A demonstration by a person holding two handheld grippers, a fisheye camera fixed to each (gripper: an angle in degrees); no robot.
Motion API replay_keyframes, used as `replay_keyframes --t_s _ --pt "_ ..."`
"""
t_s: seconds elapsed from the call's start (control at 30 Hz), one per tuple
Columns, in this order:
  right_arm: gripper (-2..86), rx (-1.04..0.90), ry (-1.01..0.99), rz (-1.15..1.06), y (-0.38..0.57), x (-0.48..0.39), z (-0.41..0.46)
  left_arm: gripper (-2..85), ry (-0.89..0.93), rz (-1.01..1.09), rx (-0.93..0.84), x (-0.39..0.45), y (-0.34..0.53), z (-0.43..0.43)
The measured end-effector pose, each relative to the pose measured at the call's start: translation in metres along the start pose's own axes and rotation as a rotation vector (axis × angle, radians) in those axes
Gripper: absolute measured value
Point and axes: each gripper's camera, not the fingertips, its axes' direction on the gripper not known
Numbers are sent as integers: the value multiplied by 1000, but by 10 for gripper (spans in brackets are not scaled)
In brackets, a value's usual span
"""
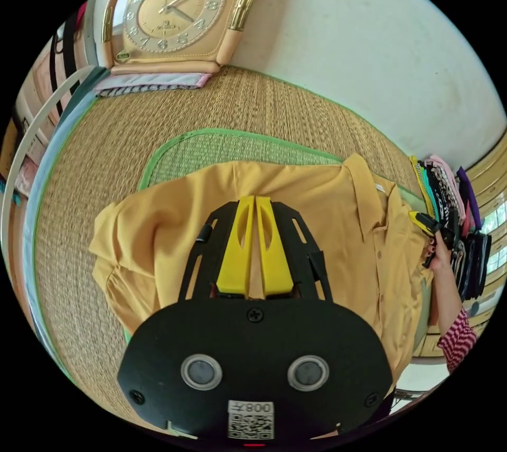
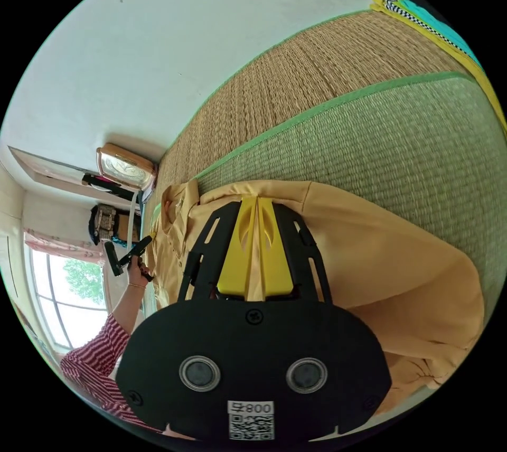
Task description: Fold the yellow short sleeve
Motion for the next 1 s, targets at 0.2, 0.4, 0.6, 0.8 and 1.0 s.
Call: replay_keyframes --t_s 0.2,0.4,0.6,0.8,1.0 --pt "1 86 113 -91 56 -6 -61 3 -42 -1 5 -17 23 7" --pt "1 63 231 5 53 25 -69 3 -55 -52 -21 -42 29 39" --pt "1 34 279 -28 40 1 -83 3 -6 -75 -4 -46 29 50" --pt "0 12 281 -162 120 -33 -100 3 34 -61 -27 -58 67 75" --pt "1 -8 302 -14 120 1 -115 3 -4 -131 -50 -89 52 105"
